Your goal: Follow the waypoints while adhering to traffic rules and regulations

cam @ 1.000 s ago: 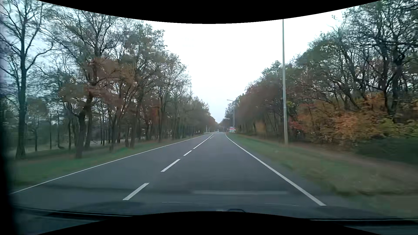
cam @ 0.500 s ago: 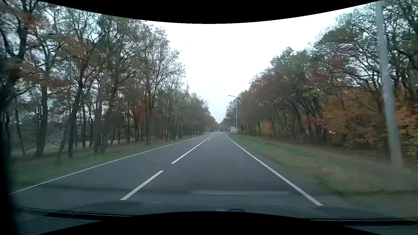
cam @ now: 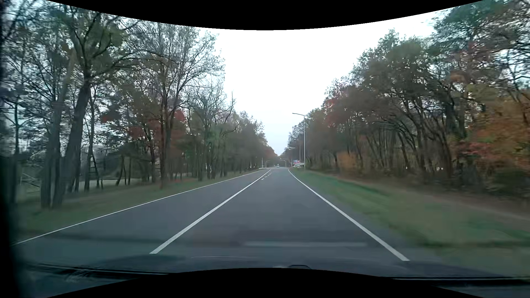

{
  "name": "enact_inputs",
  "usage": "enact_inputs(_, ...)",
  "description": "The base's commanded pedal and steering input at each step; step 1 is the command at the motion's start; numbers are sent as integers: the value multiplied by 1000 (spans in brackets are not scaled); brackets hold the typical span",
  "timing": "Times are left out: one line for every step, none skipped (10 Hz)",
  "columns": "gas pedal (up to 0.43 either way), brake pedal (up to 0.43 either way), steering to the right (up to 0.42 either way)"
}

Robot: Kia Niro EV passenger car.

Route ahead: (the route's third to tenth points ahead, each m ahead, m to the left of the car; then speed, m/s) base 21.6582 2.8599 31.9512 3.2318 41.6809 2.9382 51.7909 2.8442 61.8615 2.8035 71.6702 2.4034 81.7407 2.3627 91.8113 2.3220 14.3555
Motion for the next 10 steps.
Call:
enact_inputs(98,0,-3)
enact_inputs(98,0,-3)
enact_inputs(87,0,-2)
enact_inputs(87,0,-2)
enact_inputs(87,0,-1)
enact_inputs(87,0,0)
enact_inputs(79,0,0)
enact_inputs(67,0,0)
enact_inputs(67,0,0)
enact_inputs(59,0,0)
